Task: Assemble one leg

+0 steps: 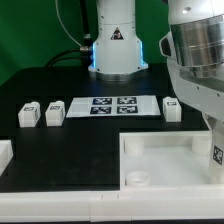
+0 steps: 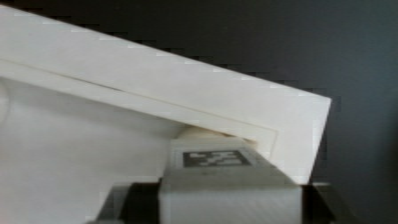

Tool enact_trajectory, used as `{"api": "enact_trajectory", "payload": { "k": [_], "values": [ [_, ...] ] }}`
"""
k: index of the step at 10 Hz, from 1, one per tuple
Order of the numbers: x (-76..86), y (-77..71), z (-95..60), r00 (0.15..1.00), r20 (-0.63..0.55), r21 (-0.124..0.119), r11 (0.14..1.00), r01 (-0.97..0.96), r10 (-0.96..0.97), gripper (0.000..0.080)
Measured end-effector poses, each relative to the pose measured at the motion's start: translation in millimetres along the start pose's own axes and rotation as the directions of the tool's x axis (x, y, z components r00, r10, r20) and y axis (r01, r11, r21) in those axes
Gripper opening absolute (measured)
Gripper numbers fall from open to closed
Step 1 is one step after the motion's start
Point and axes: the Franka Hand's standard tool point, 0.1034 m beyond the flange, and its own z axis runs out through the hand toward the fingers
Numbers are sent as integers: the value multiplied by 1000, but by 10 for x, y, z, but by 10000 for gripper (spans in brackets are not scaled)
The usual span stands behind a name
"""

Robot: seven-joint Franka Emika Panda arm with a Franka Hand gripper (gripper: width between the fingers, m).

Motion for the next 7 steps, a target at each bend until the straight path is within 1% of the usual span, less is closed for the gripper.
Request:
{"api": "enact_trajectory", "payload": {
  "k": [1, 2, 3, 4, 5, 6, 7],
  "values": [
    [-7, 32, 5, 974, 12, -47, 973, 228, -228, 300],
    [-12, 31, 24, 934, 21, -68, 931, 358, -357, 300],
    [6, 17, 24, 925, 13, -59, 923, 380, -380, 527],
    [15, 20, 24, 872, 17, -59, 870, 489, -489, 527],
    [17, 21, 26, 828, 22, -58, 826, 560, -560, 624],
    [34, 25, 22, 719, 29, -61, 717, 695, -695, 642],
    [38, 20, -9, 583, 50, -86, 578, 812, -811, 642]
  ]
}}
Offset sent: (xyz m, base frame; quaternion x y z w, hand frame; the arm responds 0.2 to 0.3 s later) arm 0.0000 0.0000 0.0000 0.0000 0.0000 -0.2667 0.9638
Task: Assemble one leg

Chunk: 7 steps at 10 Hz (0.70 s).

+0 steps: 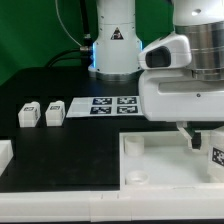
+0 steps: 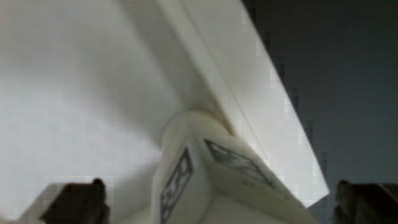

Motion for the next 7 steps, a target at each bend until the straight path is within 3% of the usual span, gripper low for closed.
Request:
{"api": "enact_trajectory", "payload": {
  "k": [2, 3, 5, 6, 7],
  "values": [
    [3, -51, -25, 950, 2, -48, 949, 312, -312, 648],
    [14, -32, -25, 902, 5, -52, 901, 431, -432, 649],
    [30, -3, -26, 898, 4, -53, 897, 439, -440, 649],
    [29, -4, -24, 898, 4, -53, 897, 440, -440, 517],
    [28, -4, -23, 908, 3, -51, 907, 418, -418, 517]
  ]
}}
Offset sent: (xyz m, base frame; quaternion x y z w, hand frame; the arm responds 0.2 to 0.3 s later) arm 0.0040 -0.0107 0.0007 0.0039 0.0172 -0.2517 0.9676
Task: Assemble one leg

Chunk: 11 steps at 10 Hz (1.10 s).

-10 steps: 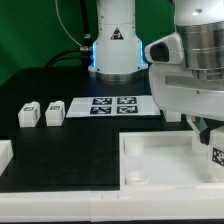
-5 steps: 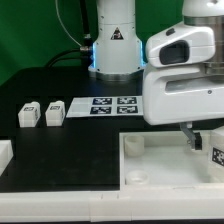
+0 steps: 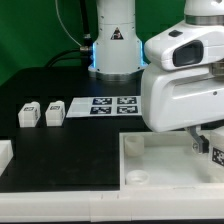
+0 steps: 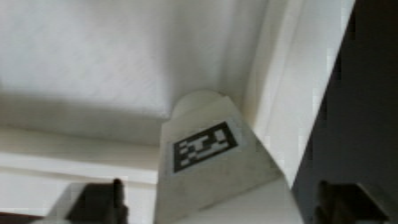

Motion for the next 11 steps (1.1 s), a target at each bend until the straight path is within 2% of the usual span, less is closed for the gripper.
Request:
{"api": "enact_trajectory", "payload": {
  "k": [1, 2, 3, 4, 6, 7, 8, 9, 10, 11],
  "values": [
    [1, 1, 0, 993, 0, 2, 993, -121, 121, 334],
    [0, 6, 0, 975, 0, 2, 975, -221, 221, 292],
    [1, 7, 0, 959, 0, 4, 959, -283, 283, 292],
    [5, 12, -4, 898, 2, 10, 898, -439, 439, 292],
    [15, 14, 2, 697, -12, 20, 697, -717, 717, 292],
    [10, 12, 5, 565, -10, 36, 565, -824, 825, 292],
    [4, 19, 7, 363, 8, 57, 362, -931, 932, 292],
    [6, 37, -1, 248, 43, 67, 245, -967, 968, 294],
    [33, 59, -50, 108, 71, 53, 105, -993, 992, 294],
    [25, 50, -39, 58, 76, 45, 54, -997, 995, 294]
  ]
}}
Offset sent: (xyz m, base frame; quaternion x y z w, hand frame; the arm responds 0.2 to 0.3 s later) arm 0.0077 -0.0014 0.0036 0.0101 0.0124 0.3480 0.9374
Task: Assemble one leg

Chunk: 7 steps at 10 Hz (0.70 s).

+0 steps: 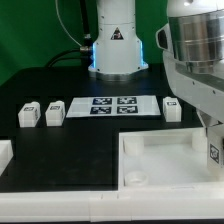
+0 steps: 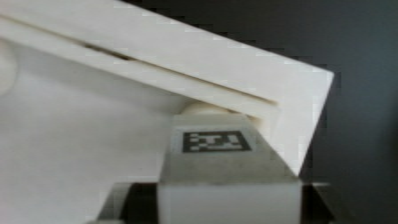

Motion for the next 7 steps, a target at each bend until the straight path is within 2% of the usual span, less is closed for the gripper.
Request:
{"api": "enact_trajectory", "payload": {
  "k": [2, 5, 7],
  "values": [
    [-18, 4, 17, 989, 8, -1, 989, -149, 149, 294],
    [-54, -28, 53, 902, 10, 22, 902, -432, 431, 294],
    [-45, -27, 50, 895, 4, 25, 895, -446, 446, 306]
  ]
}}
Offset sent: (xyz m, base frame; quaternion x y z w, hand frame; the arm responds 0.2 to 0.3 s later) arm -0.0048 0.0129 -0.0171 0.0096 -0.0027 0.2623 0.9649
